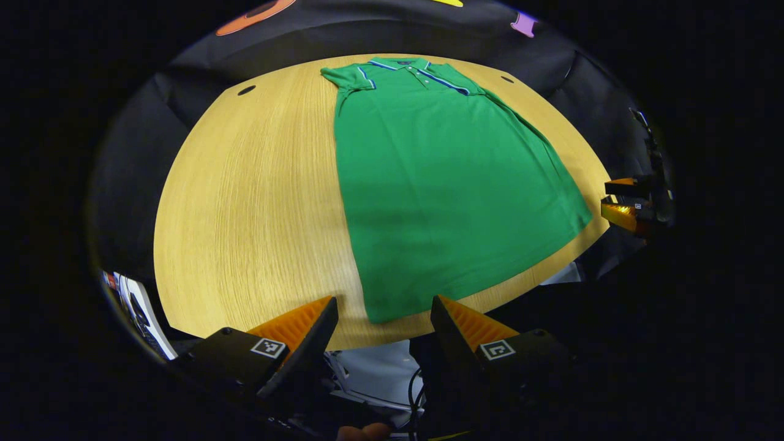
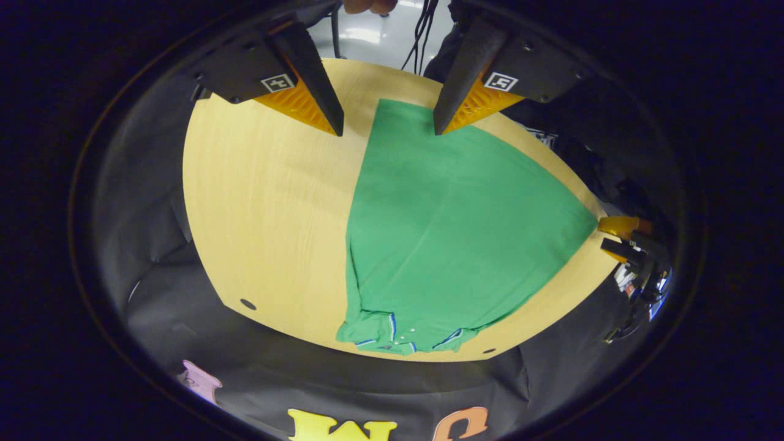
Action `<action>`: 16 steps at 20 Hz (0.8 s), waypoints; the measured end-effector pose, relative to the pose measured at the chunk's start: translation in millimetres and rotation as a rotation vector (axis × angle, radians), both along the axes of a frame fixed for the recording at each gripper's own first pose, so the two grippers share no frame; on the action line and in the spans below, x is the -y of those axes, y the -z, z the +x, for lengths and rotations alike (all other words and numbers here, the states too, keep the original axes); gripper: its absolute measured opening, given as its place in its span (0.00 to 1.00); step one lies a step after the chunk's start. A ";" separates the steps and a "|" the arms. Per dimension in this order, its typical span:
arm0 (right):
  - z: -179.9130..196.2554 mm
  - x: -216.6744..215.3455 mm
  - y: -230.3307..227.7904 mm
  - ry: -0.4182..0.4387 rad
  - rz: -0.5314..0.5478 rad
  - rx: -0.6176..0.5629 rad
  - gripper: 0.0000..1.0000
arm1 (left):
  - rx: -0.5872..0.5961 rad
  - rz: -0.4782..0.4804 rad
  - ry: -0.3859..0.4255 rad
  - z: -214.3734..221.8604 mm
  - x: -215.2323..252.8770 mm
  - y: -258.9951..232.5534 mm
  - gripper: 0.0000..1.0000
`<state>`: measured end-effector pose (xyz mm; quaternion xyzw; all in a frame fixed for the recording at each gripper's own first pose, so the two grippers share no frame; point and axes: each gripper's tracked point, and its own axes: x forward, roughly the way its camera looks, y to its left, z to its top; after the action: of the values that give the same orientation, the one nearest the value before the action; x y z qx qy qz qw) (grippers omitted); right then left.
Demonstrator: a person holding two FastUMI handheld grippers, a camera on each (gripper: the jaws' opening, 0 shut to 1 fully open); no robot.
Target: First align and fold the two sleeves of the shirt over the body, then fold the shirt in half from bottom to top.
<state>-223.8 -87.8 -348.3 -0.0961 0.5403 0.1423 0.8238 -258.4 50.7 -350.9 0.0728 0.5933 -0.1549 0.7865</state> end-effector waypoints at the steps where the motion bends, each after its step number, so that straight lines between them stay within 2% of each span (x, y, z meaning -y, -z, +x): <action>1: 1.2 -1.9 3.9 -0.004 -0.001 -0.004 0.96 | -0.004 0.003 0.004 -1.0 -0.5 3.1 0.99; 9: -2.1 -4.1 31.9 -0.034 -0.029 -0.050 0.96 | -0.068 0.050 0.005 -11.2 -3.7 26.0 0.99; 11: -7.7 -5.6 38.8 -0.056 -0.041 -0.066 0.95 | -0.039 0.064 0.037 -9.1 -1.8 26.7 0.96; 15: -9.3 -12.3 41.9 -0.064 0.001 -0.094 0.95 | -0.033 0.067 0.018 -6.4 -1.0 27.1 0.97; 16: -8.5 -14.5 41.4 -0.078 0.005 -0.100 0.87 | -0.036 0.065 0.019 -7.9 -0.1 26.7 0.98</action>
<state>-232.3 -73.3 -389.8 -0.1078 0.5762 0.1800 0.7899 -266.3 50.8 -377.6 0.1011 0.6113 -0.1441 0.7716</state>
